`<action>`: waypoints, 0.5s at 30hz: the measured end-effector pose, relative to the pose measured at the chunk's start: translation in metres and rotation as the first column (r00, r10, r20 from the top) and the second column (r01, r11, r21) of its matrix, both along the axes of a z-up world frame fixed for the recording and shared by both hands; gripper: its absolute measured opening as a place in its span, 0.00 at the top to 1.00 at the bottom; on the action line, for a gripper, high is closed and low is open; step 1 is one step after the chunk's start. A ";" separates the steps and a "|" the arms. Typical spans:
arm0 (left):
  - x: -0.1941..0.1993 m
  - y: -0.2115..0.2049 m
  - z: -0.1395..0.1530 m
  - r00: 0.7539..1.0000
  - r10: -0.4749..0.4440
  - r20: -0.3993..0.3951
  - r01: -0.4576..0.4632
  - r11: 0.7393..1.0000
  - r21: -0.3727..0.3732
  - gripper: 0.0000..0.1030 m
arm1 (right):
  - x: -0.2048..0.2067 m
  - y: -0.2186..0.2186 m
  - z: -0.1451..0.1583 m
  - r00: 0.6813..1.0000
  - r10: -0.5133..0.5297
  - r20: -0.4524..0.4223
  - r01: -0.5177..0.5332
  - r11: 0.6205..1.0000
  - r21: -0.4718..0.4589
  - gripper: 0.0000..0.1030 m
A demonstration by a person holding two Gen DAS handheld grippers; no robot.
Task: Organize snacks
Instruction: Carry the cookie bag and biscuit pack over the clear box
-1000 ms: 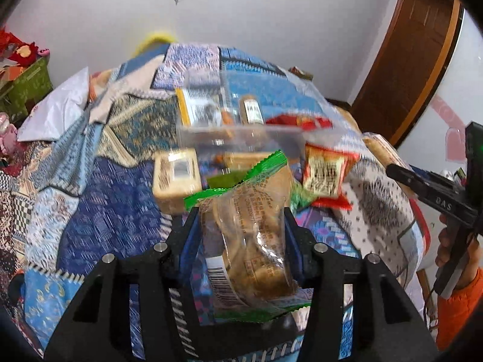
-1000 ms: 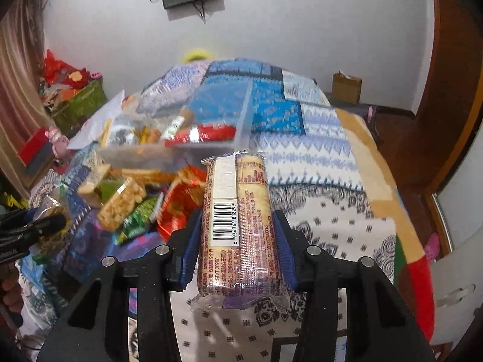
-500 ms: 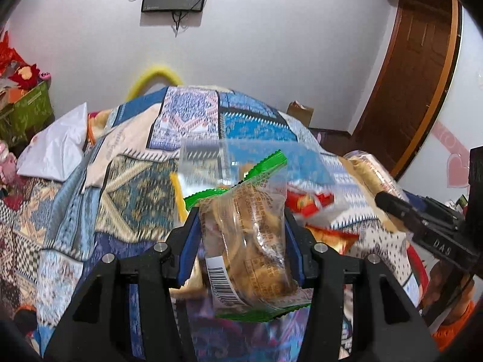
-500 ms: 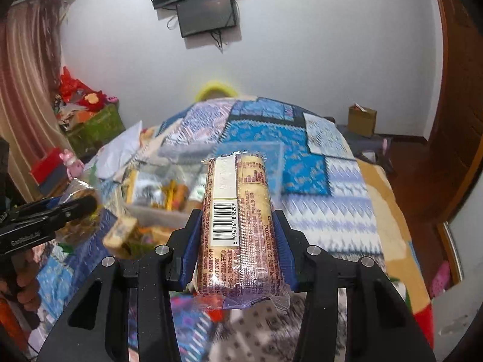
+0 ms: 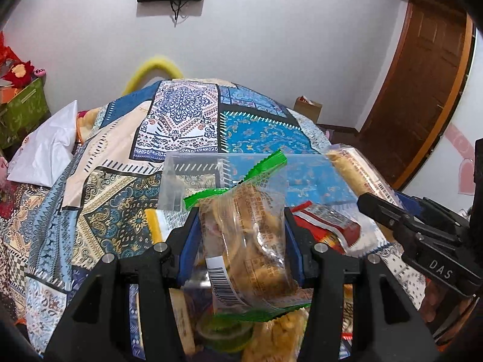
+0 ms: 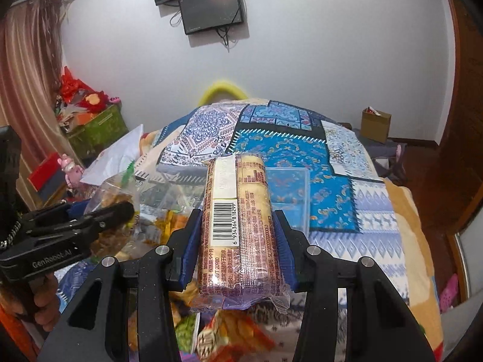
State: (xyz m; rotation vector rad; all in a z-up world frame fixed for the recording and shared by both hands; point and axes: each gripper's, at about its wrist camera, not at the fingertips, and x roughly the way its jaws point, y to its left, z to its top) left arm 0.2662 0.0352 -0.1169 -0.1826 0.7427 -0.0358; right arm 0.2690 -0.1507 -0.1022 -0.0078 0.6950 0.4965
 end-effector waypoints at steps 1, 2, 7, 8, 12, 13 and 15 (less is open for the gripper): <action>0.006 -0.001 -0.003 1.000 -0.002 -0.003 0.002 1.000 0.000 0.51 | 0.004 0.002 -0.003 1.000 0.004 -0.008 -0.004 1.000 -0.005 0.59; 0.010 -0.001 -0.006 1.000 -0.005 -0.008 0.005 1.000 -0.001 0.51 | 0.009 0.005 -0.005 1.000 0.005 -0.012 -0.005 1.000 -0.016 0.59; 0.032 -0.008 -0.019 1.000 -0.013 -0.028 0.013 1.000 0.013 0.51 | 0.026 0.017 -0.021 0.999 0.019 -0.051 -0.022 0.998 -0.054 0.59; 0.035 -0.009 -0.022 0.999 -0.015 -0.035 0.016 1.000 0.012 0.51 | 0.028 0.018 -0.024 0.998 0.021 -0.058 -0.025 0.998 -0.063 0.59; 0.043 -0.013 -0.028 0.999 -0.026 -0.040 0.027 1.000 0.017 0.51 | 0.033 0.024 -0.037 0.995 0.038 -0.094 -0.047 0.994 -0.094 0.59; 0.044 -0.014 -0.029 0.999 -0.028 -0.038 0.029 0.999 0.026 0.51 | 0.033 0.025 -0.041 0.994 0.040 -0.103 -0.051 0.994 -0.101 0.59; 0.048 -0.016 -0.032 0.998 -0.029 -0.050 0.031 0.999 0.031 0.51 | 0.035 0.024 -0.045 0.993 0.042 -0.110 -0.054 0.993 -0.105 0.59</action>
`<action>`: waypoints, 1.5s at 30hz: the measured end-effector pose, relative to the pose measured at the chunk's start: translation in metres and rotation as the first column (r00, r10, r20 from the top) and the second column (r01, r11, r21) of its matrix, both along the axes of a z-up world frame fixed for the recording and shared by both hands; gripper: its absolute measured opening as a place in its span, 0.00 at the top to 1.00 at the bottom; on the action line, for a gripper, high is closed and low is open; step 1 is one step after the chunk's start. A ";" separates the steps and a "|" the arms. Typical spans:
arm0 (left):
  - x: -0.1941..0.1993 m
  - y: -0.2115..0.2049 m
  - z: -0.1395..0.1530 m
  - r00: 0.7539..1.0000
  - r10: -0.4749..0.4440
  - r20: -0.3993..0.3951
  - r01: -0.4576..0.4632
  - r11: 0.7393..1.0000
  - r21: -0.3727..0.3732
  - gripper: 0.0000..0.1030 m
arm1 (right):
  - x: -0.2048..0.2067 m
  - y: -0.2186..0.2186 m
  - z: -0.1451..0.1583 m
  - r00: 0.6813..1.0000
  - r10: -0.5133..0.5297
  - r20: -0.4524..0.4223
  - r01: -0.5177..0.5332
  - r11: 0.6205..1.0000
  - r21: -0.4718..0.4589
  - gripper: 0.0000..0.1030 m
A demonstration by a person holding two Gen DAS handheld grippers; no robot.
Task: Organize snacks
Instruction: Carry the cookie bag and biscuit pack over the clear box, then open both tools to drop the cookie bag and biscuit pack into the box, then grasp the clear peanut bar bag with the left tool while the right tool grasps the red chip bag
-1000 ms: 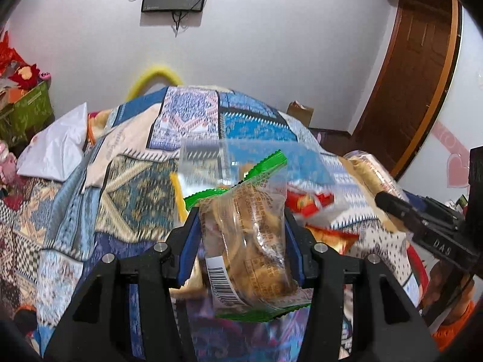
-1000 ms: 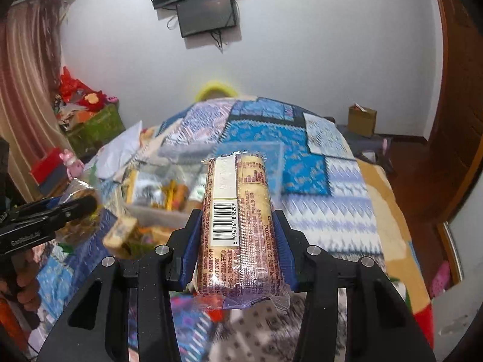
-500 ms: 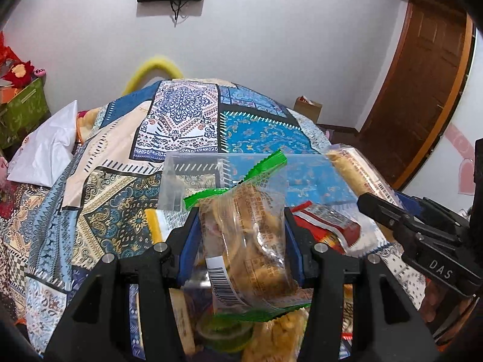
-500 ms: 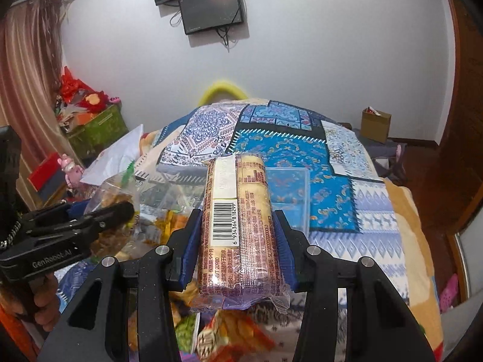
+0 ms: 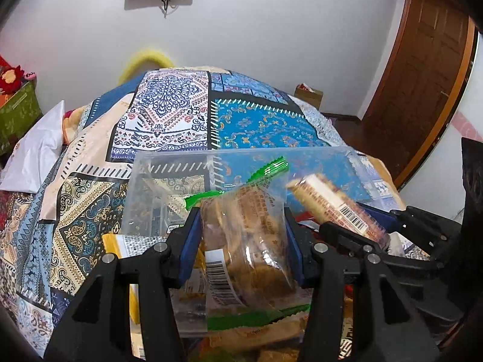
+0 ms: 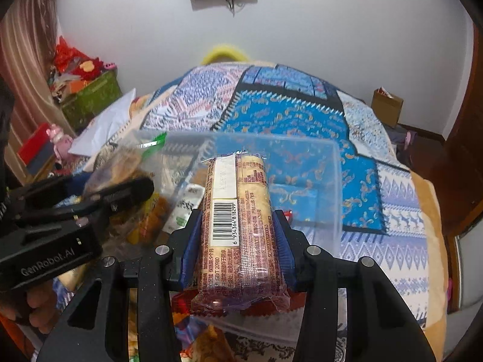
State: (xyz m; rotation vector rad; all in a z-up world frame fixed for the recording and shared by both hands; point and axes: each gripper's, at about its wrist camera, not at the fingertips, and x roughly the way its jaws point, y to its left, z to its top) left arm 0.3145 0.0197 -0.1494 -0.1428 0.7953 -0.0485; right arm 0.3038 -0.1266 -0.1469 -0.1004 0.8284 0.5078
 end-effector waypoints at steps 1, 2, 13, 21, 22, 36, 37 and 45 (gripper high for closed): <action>0.002 0.000 -0.003 1.000 0.001 -0.015 -0.001 1.000 -0.010 0.51 | 0.000 0.000 -0.002 1.000 0.002 -0.008 -0.002 1.000 -0.004 0.59; 0.004 0.002 -0.006 1.000 0.001 -0.030 -0.002 1.000 -0.022 0.51 | 0.001 0.000 -0.003 1.000 0.004 -0.015 -0.005 1.000 -0.006 0.59; -0.009 0.006 0.005 0.999 0.014 -0.034 -0.015 0.999 -0.048 0.48 | -0.005 -0.010 0.007 1.000 -0.004 -0.020 0.004 1.000 0.010 0.57; -0.055 0.010 0.044 0.998 0.006 0.058 -0.006 1.000 -0.008 0.43 | -0.029 -0.020 0.040 0.998 -0.020 0.059 0.018 0.999 0.032 0.52; -0.061 0.012 0.046 0.998 0.008 0.062 -0.008 1.000 -0.003 0.43 | -0.032 -0.021 0.042 0.997 -0.022 0.067 0.020 0.999 0.033 0.51; -0.133 0.033 0.018 0.999 0.020 -0.033 -0.020 1.000 0.000 0.41 | -0.088 -0.045 0.035 0.995 -0.052 0.088 0.051 0.999 0.016 0.43; -0.137 0.033 0.013 0.999 0.017 -0.047 -0.018 1.000 -0.007 0.41 | -0.091 -0.047 0.028 0.996 -0.052 0.067 0.051 0.999 0.015 0.43; -0.154 0.022 -0.016 0.994 -0.011 -0.112 0.007 0.999 -0.035 0.41 | -0.108 -0.053 -0.008 0.998 -0.049 -0.037 0.050 0.999 0.009 0.43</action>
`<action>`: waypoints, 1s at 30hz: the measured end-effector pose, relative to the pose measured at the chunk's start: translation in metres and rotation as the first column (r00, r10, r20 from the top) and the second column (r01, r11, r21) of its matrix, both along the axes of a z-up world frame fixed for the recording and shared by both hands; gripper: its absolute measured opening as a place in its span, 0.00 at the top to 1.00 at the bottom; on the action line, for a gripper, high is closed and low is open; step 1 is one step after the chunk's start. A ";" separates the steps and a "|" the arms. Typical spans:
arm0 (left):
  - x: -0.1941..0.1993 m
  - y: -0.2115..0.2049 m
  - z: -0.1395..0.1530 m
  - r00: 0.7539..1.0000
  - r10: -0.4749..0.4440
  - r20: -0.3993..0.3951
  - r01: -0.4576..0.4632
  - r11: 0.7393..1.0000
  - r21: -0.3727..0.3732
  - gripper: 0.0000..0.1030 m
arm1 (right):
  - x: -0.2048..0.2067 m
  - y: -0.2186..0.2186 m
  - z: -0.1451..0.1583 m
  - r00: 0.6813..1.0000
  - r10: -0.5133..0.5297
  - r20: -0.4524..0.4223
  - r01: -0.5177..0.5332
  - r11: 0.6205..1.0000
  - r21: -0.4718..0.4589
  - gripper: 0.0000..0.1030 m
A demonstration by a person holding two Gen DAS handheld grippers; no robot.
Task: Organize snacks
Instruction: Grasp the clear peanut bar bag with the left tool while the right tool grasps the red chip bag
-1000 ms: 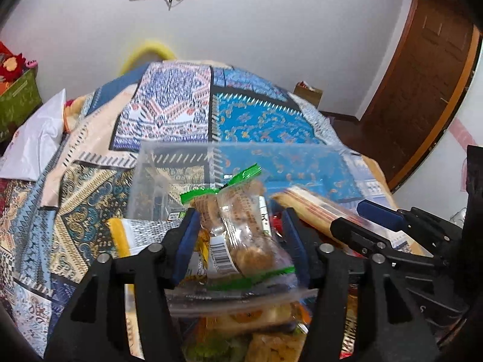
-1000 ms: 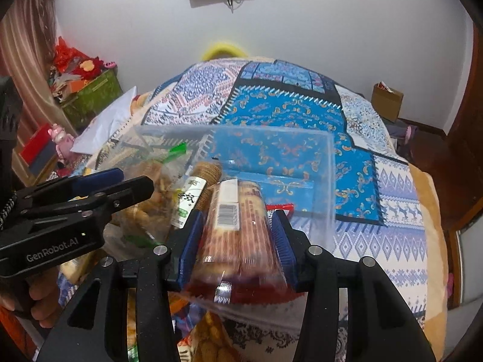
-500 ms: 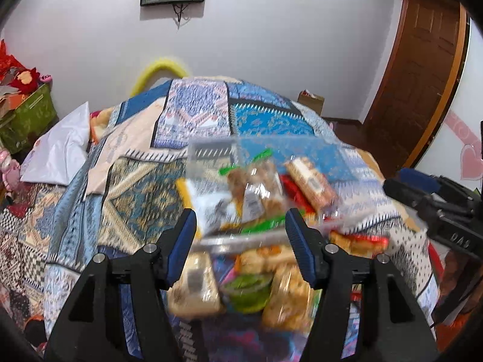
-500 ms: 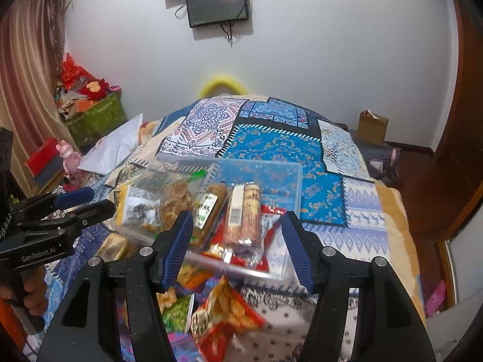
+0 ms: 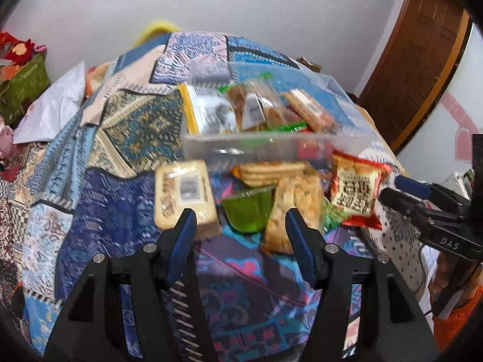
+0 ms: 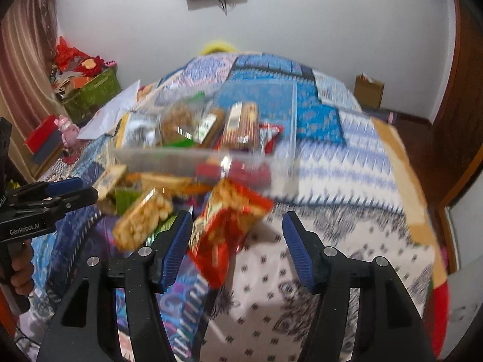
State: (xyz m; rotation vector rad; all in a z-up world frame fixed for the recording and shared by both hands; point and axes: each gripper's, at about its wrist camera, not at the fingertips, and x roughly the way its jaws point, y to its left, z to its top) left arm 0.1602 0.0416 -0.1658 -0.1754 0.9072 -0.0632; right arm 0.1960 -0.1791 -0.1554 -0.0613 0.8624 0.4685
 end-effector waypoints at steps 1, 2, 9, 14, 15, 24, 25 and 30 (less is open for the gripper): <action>-0.001 -0.003 -0.003 1.000 -0.004 -0.005 0.004 1.000 -0.001 0.41 | -0.001 0.000 -0.004 1.000 0.002 -0.011 -0.002 1.000 0.001 0.43; -0.002 -0.005 -0.005 1.000 -0.012 -0.009 0.012 1.000 -0.003 0.41 | -0.001 0.001 -0.009 1.000 0.001 -0.021 -0.001 1.000 -0.002 0.43; 0.002 -0.022 -0.010 0.998 -0.064 -0.012 0.064 0.998 -0.001 0.41 | 0.006 0.008 -0.026 0.997 0.016 -0.072 -0.014 1.000 0.028 0.43; 0.010 -0.032 -0.010 0.997 -0.079 -0.005 0.079 0.997 -0.002 0.44 | 0.016 0.014 -0.034 0.993 0.030 -0.110 -0.022 0.997 0.075 0.51; 0.012 -0.033 -0.011 0.997 -0.082 -0.009 0.082 0.997 -0.013 0.46 | 0.017 0.014 -0.036 0.994 0.024 -0.108 -0.016 0.997 0.080 0.51; 0.028 -0.047 -0.020 0.993 -0.115 -0.027 0.114 0.993 -0.027 0.53 | 0.013 0.006 -0.037 0.994 0.016 -0.104 -0.003 0.992 0.129 0.67; 0.030 -0.049 -0.022 0.993 -0.118 -0.031 0.117 0.993 -0.025 0.52 | 0.012 0.005 -0.036 0.995 0.016 -0.102 -0.003 0.992 0.130 0.68; 0.043 -0.057 -0.027 0.992 -0.120 -0.042 0.120 0.993 -0.010 0.52 | 0.009 -0.003 -0.033 0.997 0.006 -0.082 0.004 0.993 0.120 0.69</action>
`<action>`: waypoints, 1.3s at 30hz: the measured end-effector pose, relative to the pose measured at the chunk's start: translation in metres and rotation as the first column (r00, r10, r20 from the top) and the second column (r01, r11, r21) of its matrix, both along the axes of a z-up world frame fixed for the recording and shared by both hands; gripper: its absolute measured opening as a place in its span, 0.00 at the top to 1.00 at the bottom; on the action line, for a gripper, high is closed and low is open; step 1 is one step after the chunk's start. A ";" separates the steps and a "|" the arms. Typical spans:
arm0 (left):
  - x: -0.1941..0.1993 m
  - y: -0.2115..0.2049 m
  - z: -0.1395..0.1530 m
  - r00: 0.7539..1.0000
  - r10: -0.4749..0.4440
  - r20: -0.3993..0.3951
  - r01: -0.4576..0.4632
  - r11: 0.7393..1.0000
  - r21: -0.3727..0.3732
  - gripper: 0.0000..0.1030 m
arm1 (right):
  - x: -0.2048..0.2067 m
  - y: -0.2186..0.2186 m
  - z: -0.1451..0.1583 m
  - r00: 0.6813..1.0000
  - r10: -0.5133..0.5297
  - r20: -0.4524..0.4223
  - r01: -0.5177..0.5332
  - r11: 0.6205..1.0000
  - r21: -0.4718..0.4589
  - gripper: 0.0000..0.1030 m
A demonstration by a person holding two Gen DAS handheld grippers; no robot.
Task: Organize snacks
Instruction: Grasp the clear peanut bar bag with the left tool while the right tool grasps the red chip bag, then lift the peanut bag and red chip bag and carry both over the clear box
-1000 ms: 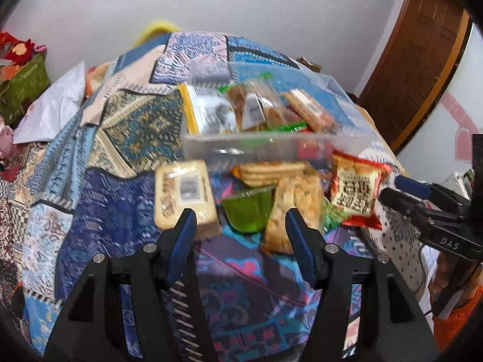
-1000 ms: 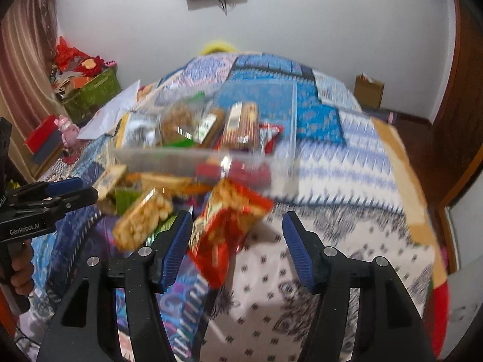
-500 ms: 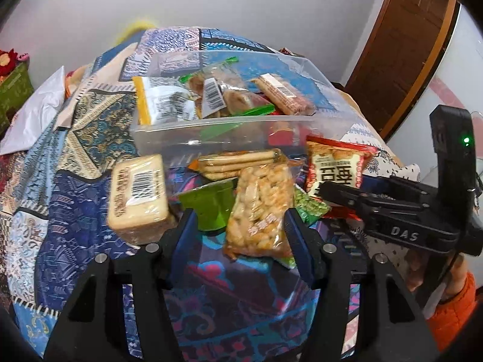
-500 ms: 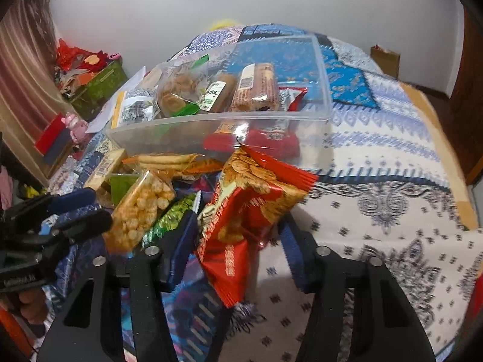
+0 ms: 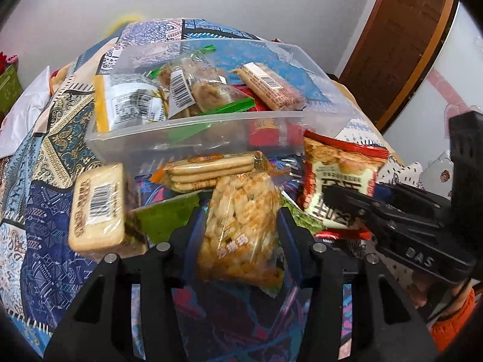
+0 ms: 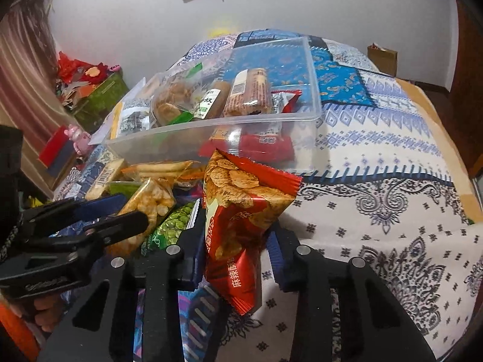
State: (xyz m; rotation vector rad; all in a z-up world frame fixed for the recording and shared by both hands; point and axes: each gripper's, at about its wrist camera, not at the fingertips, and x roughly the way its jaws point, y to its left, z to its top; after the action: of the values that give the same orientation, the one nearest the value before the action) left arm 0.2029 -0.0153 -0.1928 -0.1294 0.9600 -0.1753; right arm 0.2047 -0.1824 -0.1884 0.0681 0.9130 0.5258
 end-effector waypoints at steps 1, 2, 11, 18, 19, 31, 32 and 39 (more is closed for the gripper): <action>0.002 -0.001 -0.002 1.000 -0.001 -0.003 0.001 1.000 0.002 0.51 | 0.000 -0.002 0.001 1.000 -0.001 0.001 0.001 1.000 0.001 0.69; 0.004 -0.002 -0.004 1.000 -0.001 -0.007 0.001 1.000 0.002 0.50 | 0.000 -0.002 0.001 1.000 -0.003 0.000 0.003 1.000 0.003 0.70; 0.011 -0.011 -0.010 1.000 -0.027 -0.009 0.027 0.999 0.041 0.49 | -0.006 -0.012 0.011 0.999 -0.028 0.021 0.028 1.000 -0.001 0.71; -0.002 -0.009 -0.003 1.000 -0.028 0.003 0.028 0.999 0.044 0.52 | -0.013 -0.019 0.025 0.998 -0.039 0.051 0.038 0.999 0.006 0.71; -0.007 -0.009 0.000 0.999 -0.038 0.017 0.037 0.998 0.050 0.52 | -0.013 -0.019 0.028 0.998 -0.041 0.056 0.040 0.999 0.005 0.71; -0.027 0.008 0.052 0.989 0.012 0.146 -0.019 0.999 0.044 0.53 | -0.016 -0.023 0.061 0.988 -0.064 0.141 0.061 0.998 0.024 0.71; -0.026 0.010 0.057 0.987 0.019 0.157 -0.025 0.999 0.037 0.53 | -0.015 -0.023 0.064 0.987 -0.065 0.150 0.062 0.998 0.026 0.71; -0.007 0.024 0.085 0.974 0.063 0.219 -0.066 0.998 0.009 0.53 | 0.000 -0.015 0.082 0.978 -0.070 0.198 0.062 0.997 0.048 0.71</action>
State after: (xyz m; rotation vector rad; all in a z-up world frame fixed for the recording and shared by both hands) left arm 0.1964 0.0089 -0.1082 -0.1237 0.7369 -0.1193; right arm 0.2050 -0.1975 -0.1061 0.0815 0.7014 0.4804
